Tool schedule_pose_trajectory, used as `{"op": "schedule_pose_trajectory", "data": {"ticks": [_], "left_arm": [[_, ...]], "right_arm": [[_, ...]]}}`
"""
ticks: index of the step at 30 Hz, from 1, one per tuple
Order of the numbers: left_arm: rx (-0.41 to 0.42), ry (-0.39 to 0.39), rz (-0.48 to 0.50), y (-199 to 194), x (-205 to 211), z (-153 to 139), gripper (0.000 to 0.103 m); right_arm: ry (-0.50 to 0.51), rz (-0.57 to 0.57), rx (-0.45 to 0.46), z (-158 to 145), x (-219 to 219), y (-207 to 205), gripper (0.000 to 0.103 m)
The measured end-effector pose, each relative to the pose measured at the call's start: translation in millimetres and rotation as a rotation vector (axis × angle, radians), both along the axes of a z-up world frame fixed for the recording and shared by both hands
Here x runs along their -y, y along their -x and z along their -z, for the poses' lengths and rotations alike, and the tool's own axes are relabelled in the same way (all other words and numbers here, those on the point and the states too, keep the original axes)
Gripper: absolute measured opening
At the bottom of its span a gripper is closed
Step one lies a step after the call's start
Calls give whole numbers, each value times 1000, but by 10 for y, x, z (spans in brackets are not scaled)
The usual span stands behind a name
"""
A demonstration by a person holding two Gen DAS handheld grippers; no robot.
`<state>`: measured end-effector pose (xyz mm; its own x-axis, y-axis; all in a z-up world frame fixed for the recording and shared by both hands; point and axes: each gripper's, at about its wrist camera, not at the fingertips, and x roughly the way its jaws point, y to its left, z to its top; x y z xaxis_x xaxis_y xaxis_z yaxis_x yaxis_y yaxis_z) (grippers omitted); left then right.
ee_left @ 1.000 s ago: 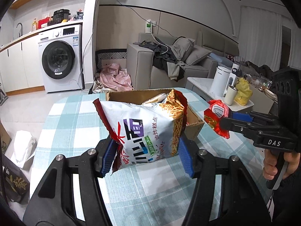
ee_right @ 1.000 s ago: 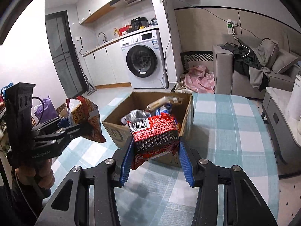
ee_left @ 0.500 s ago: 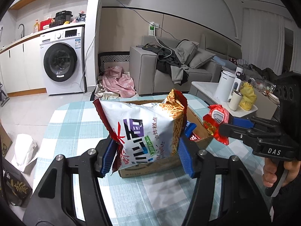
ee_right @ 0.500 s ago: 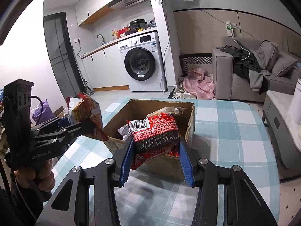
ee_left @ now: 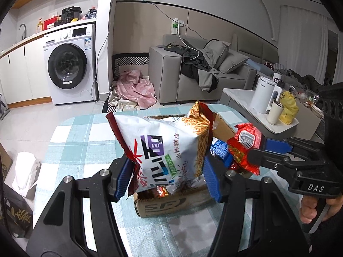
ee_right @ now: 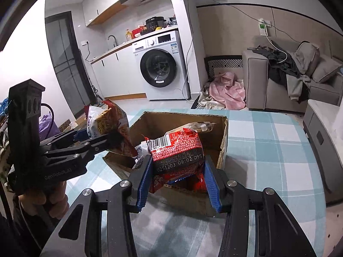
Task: Organize snacks
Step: 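Lift both snacks and carry them over the cardboard box, then open both tools to drop the snacks into the box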
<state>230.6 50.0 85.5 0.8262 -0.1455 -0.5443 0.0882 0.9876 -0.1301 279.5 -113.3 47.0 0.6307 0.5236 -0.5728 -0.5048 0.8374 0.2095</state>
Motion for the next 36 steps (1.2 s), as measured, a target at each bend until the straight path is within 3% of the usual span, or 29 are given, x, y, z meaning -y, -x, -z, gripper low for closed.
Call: {"op": "schedule_pose_trajectory", "data": {"ticks": [12,27,36], "left_arm": [[-36,-19,8,-492,105,246,57],[-57,-38,19,-700,188,439,57],[-65,-29,4,-712,122,527,62]], "right_arm": [[6,21,-40,136,-31,-247,47],[32,41,-43,214,-34,-285,47],[37,48,-9,178,10,-215,63]]}}
